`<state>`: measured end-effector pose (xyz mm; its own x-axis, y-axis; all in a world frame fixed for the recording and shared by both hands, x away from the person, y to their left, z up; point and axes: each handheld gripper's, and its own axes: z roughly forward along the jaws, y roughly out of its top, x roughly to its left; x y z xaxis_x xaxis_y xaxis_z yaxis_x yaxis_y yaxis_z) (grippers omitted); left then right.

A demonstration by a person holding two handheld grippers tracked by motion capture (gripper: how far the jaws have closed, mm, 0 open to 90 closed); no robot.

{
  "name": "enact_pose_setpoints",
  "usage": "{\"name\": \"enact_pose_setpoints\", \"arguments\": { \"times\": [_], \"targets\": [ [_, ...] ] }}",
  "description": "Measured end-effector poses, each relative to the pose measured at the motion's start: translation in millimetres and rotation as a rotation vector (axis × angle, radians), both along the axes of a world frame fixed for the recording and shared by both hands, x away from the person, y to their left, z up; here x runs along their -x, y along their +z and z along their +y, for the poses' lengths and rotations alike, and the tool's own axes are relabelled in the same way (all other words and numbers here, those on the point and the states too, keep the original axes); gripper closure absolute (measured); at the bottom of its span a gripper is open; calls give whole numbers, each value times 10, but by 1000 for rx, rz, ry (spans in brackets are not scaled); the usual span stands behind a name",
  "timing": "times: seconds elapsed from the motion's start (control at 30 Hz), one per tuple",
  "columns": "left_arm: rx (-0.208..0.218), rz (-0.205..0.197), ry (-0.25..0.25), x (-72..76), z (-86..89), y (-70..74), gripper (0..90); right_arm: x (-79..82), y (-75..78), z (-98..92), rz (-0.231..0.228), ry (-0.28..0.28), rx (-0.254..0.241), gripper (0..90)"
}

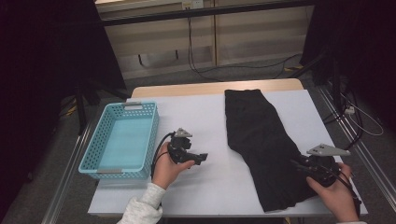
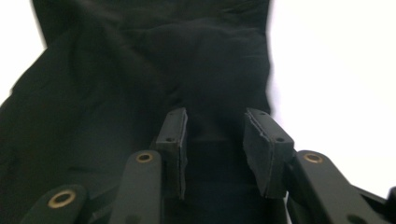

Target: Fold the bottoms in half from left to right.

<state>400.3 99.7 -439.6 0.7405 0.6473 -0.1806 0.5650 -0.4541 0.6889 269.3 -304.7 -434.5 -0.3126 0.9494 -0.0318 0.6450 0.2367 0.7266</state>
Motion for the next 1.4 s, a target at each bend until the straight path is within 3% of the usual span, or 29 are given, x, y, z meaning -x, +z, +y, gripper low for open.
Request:
{"name": "enact_pose_setpoints", "arguments": {
  "times": [0.23, 0.33, 0.63, 0.7, 0.97, 1.23, 1.33, 1.4],
  "targets": [
    [1, 0, 0, -10, -9, 10, 163, -29, -36, 127, 1, 28, 7, 506],
    [-5, -1, 1, -3, 4, 4, 160, -83, -7, 195, -18, 33, -1, 411],
    [7, 1, 13, 26, 59, 5, 137, -451, 52, 513, -47, 49, -60, 255],
    [7, 0, 8, 31, 70, 16, 133, -561, 48, 603, -55, 51, -49, 204],
    [14, 7, 9, 45, 128, 7, 116, -981, 12, 922, -21, 78, -26, 172],
    [16, 6, 5, 44, 154, 6, 108, -1312, 32, 1087, -40, 42, -2, 149],
    [18, 6, 8, 45, 157, 8, 108, -1442, 1, 1148, -35, 34, -42, 155],
    [15, 1, 8, 46, 162, 21, 108, -1513, -17, 1197, -23, 31, -26, 148]
  ]
}}
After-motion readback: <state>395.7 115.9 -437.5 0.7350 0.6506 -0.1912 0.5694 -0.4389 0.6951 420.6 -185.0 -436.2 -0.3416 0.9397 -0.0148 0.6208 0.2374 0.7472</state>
